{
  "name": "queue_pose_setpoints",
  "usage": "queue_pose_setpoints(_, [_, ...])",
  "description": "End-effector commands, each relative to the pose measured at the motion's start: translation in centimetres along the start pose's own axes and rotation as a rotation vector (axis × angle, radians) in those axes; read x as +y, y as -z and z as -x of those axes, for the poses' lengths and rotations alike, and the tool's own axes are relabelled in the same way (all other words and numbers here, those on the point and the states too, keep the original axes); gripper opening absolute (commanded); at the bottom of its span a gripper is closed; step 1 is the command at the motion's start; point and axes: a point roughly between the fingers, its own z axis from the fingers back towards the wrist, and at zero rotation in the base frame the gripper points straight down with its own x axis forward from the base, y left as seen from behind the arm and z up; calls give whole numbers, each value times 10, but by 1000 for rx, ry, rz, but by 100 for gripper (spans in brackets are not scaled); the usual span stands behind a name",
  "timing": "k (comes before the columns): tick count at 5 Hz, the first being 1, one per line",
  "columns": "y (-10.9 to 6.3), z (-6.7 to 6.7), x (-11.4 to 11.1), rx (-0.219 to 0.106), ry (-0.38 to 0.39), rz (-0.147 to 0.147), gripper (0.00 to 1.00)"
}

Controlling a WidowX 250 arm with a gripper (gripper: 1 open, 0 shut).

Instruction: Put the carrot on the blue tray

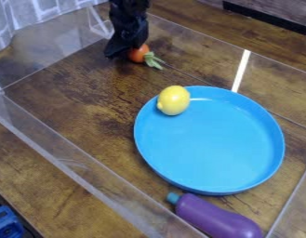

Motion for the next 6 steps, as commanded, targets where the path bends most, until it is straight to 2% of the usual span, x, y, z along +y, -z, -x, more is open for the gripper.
queue_pose_setpoints(1, [14, -32, -28, -48, 46, 105, 0])
queue_pose_setpoints(3, [3, -45, -27, -61, 74, 94, 0])
queue_pose_setpoints(6, [-4, -43, -33, -39, 37, 104, 0])
